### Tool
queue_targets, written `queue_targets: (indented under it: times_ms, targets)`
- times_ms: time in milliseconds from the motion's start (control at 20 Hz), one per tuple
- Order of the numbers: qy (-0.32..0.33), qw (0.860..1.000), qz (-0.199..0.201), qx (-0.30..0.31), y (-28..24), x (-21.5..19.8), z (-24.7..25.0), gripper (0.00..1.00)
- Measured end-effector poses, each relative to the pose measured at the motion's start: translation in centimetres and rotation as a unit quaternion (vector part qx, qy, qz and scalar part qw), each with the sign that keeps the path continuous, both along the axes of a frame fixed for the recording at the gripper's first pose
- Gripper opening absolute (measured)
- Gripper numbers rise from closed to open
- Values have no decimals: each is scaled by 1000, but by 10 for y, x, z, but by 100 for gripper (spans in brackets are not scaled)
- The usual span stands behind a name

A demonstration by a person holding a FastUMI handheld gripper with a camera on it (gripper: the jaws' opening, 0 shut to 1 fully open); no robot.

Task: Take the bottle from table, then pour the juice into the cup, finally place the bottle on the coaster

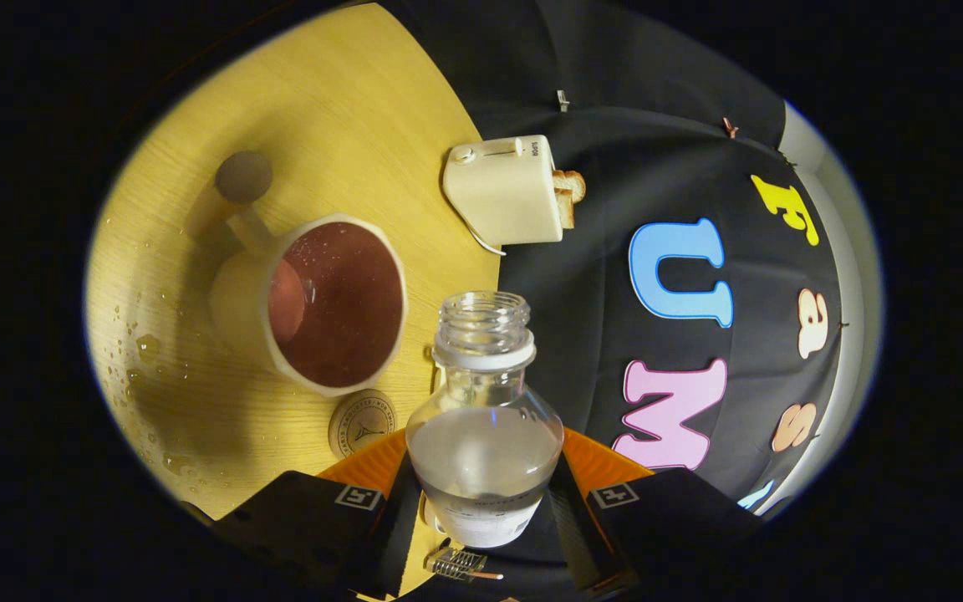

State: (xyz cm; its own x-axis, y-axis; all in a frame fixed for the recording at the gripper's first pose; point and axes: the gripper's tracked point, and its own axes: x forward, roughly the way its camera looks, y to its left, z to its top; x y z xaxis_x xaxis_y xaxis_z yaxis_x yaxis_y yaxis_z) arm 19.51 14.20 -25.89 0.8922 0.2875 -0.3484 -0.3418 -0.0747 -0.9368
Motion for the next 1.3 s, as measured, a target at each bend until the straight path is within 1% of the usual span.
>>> queue_targets:
  times_ms: [200,400,600,800,1100,1300]
  targets:
    - [-12,999,15,-29,1,0,-4,75]
    - [-23,998,20,-53,0,5,-5,75]
    - [-41,995,43,-81,5,7,-2,75]
    - [-48,993,39,-98,-3,8,-3,75]
    - [-58,990,47,-121,0,12,-7,75]
    - [-62,986,63,-138,5,14,-6,75]
